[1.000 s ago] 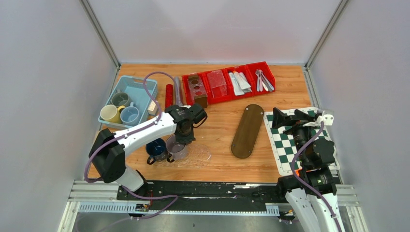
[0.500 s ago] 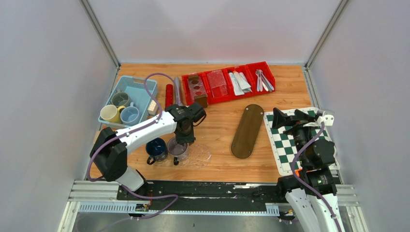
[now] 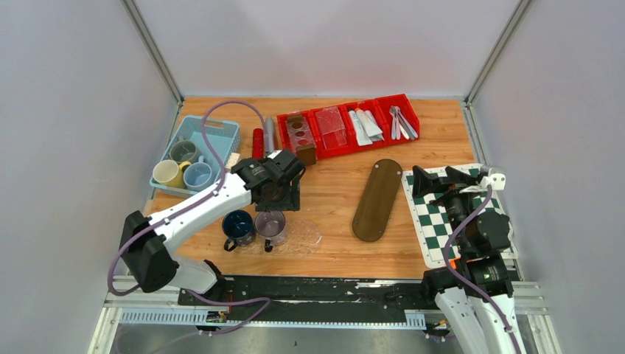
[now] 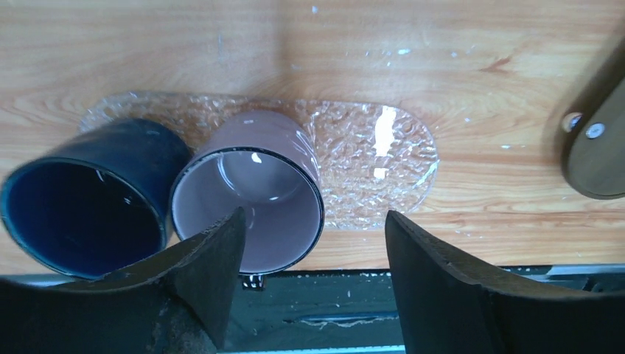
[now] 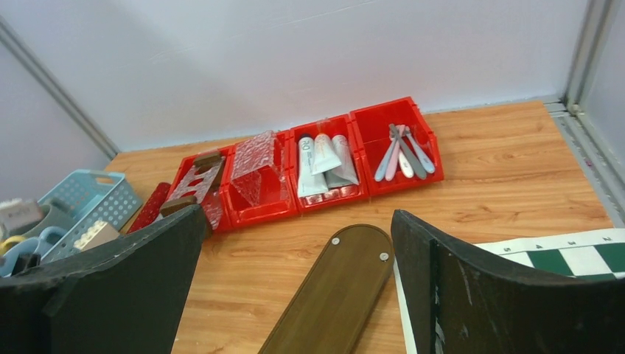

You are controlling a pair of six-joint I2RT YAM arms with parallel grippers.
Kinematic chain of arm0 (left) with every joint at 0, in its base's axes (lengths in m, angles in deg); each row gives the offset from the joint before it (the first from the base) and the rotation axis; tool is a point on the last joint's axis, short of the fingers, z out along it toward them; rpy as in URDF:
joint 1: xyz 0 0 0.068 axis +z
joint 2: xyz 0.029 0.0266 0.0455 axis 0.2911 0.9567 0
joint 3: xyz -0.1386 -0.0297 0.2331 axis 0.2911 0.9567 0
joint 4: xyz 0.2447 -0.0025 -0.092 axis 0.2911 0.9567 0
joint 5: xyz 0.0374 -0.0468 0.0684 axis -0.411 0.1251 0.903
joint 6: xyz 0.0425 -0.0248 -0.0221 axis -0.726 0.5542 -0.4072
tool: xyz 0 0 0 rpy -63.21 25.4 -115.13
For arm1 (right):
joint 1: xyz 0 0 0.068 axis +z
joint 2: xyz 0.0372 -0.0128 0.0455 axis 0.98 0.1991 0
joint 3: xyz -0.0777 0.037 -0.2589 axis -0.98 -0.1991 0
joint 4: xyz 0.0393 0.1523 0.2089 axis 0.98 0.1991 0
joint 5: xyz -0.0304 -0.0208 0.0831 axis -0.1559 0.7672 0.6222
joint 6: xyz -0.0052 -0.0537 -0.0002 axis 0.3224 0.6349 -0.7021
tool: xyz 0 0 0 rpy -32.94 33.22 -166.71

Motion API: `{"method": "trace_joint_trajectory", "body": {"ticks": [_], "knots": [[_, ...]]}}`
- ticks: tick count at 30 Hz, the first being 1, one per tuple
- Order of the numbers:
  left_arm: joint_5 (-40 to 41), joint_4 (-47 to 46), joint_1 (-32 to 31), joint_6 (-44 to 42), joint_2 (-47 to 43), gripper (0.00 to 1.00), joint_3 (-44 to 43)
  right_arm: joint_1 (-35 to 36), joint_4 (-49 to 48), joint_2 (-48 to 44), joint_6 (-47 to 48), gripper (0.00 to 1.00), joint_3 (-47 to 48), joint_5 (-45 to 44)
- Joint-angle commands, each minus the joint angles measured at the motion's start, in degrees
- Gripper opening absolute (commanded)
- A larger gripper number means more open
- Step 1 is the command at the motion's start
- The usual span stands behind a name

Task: Prepare toiletry sets of a toothbrush and toothpaste on the tray
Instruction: Adjust the cup on the tray.

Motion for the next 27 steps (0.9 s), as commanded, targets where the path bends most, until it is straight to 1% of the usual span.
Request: {"method": "trace_joint_trajectory", "body": {"ticks": [1,3,5,9,10,11,13,15,19,23,27], "knots": [[7.0,-1.3,0.2,-6.4,-4.4,0.80,-3.6,0.3,-2.3,2.6,-0.4,1.00,0.6,8.7],[10.1,-2.8,0.2,-10.8,-6.3,0.85,-3.7,0.4,-2.2,5.2,-0.5,1.00,1.6,14.5],[13.0,-4.7,0.3,-14.1,-8.0,0.88,-3.4,0.3,-1.5,8.9,-0.6,1.00,3.6,20.4],[17.7,-8.0,1.5,-20.3,-11.1,0.93,-2.4,0.6,1.4,20.0,-0.4,1.00,9.7,32.2],[18.7,-9.5,2.0,-21.6,-12.3,0.95,-1.7,0.9,1.7,24.2,-0.5,1.00,11.1,34.8],[19.2,-10.5,2.9,-24.1,-13.0,0.95,-1.4,1.9,1.9,26.3,-0.2,1.00,12.3,36.5],[19.6,-14.3,4.7,-28.1,-15.7,0.98,0.1,5.8,2.2,32.7,1.7,1.00,14.6,36.3],[19.3,-20.0,6.7,-31.9,-18.3,0.99,1.3,11.6,2.2,37.6,4.6,1.00,16.9,33.1],[20.0,-28.0,10.8,-37.8,-21.8,1.00,2.4,20.4,-0.5,47.1,11.0,0.98,19.2,31.6],[22.2,-36.8,14.2,-43.7,-24.6,1.00,4.9,25.6,-5.9,54.8,17.3,0.98,18.7,34.6],[20.8,-41.9,19.0,-45.1,-28.6,1.00,9.8,29.4,-10.5,61.5,22.4,0.95,18.7,37.3]]}}
